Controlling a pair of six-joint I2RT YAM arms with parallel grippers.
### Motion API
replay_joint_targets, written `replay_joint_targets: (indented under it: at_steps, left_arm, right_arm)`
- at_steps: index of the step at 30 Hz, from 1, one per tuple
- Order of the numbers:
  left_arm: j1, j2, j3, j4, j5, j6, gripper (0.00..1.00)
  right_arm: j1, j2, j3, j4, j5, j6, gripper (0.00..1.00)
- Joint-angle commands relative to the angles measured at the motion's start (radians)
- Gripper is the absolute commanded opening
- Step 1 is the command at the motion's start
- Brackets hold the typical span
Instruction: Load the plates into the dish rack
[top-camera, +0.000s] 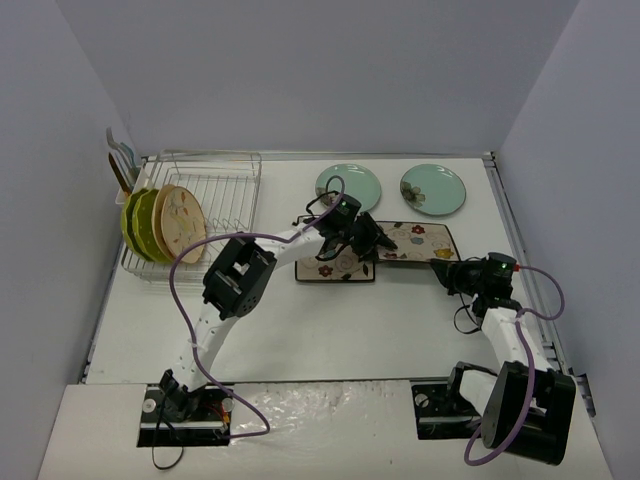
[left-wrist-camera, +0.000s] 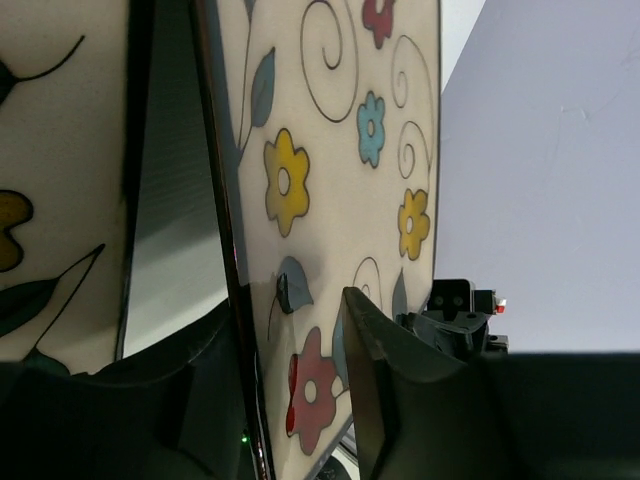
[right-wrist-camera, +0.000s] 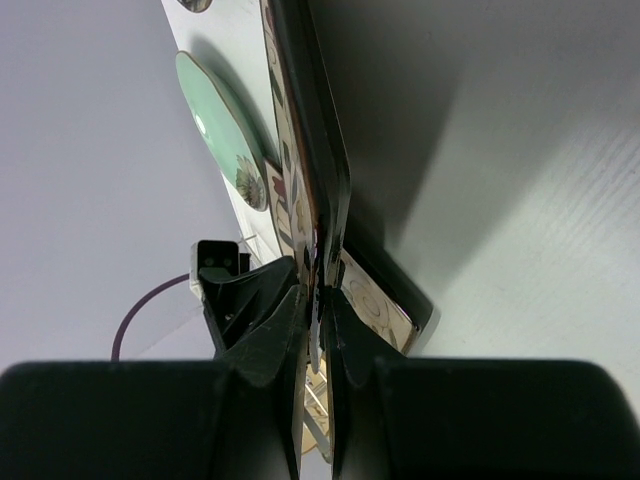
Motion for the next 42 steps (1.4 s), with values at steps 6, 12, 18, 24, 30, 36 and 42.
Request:
replay_joint_targets:
  at_steps: [6, 12, 18, 24, 30, 36, 42]
  left_arm:
    - [-0.007, -0.049, -0.027, 0.187, 0.03, -0.051, 0.11]
    - [-0.007, -0.088, -0.049, 0.222, 0.019, -0.048, 0.0]
    - [-0.007, -0.13, -0.052, 0.26, 0.021, -0.04, 0.0]
    - [-0.004, -0.201, -0.058, 0.294, -0.007, -0.011, 0.0]
    - [0.001, -0.228, -0.063, 0.315, -0.03, 0.003, 0.0]
    - [0.001, -0.233, -0.07, 0.353, -0.013, 0.019, 0.0]
    - [0.004, -0.268, -0.073, 0.386, 0.02, 0.089, 0.0]
  right_arm:
    - [0.007, -0.09, 0.042, 0.094, -0.163, 0.017, 0.0]
    - [0.008, -0.104, 0.078, 0.064, -0.21, -0.008, 0.0]
    - [0.01, -0.092, 0.16, 0.011, -0.24, -0.083, 0.08]
    - [0.01, -0.091, 0.198, -0.044, -0.239, -0.152, 0.26]
    - [0.011, -0.097, 0.2, -0.06, -0.251, -0.181, 0.36]
    - [0.013, -0.106, 0.247, -0.069, -0.256, -0.243, 0.54]
    - [0.015, -0.082, 0.36, -0.073, -0.289, -0.385, 0.72]
